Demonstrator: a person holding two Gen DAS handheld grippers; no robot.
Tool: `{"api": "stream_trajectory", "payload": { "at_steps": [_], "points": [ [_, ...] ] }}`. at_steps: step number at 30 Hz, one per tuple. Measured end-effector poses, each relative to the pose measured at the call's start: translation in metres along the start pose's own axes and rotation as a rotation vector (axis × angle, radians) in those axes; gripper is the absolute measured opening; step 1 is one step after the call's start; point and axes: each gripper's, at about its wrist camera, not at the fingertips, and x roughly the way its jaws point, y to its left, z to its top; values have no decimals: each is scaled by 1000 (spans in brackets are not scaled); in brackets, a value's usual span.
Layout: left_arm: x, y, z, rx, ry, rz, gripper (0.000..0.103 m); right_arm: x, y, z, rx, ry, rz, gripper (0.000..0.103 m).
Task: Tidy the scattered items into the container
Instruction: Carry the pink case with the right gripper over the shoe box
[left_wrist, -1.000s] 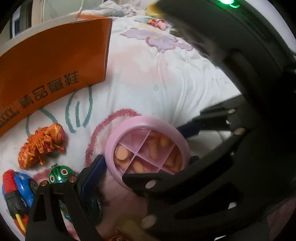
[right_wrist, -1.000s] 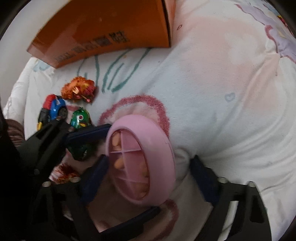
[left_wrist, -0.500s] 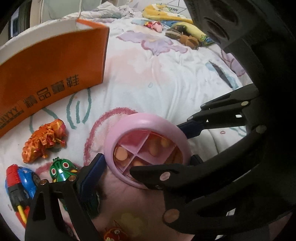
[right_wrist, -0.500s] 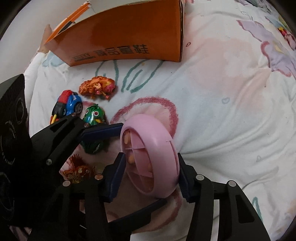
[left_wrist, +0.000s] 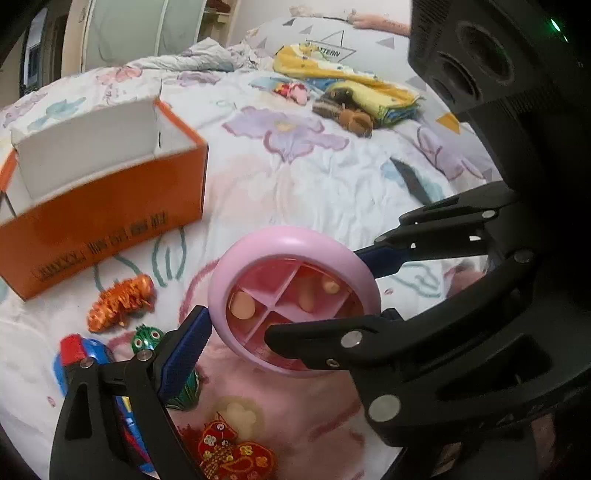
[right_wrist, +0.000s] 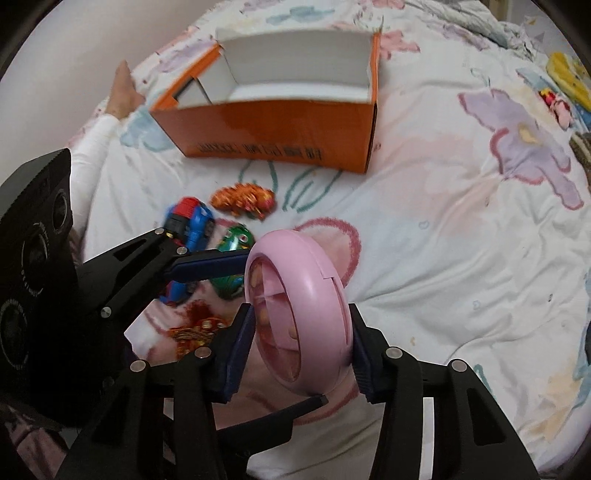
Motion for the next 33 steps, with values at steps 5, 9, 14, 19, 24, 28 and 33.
{"api": "stream_trajectory", "payload": {
  "at_steps": [5, 9, 14, 19, 24, 28, 33],
  "points": [
    [-23, -10, 17, 10, -35, 14, 92, -24, 40, 12, -15, -47, -6, 46],
    [-38, -10, 35, 19, -63, 33, 92, -44, 44, 29, -32, -88, -9, 46],
    [-53, 6, 60, 26, -104, 72, 92, -60, 55, 59, -70, -137, -1, 45],
    [-63, 30, 81, 30, -132, 114, 92, -62, 67, 97, -116, -165, 2, 45],
    [-66, 60, 97, 7, -145, 144, 92, -50, 83, 141, -154, -177, 23, 45],
    [-63, 85, 105, -1, -139, 156, 92, -36, 91, 164, -167, -172, 32, 45],
    [-50, 115, 112, -12, -111, 169, 92, -7, 93, 192, -160, -149, 50, 45]
  ]
}}
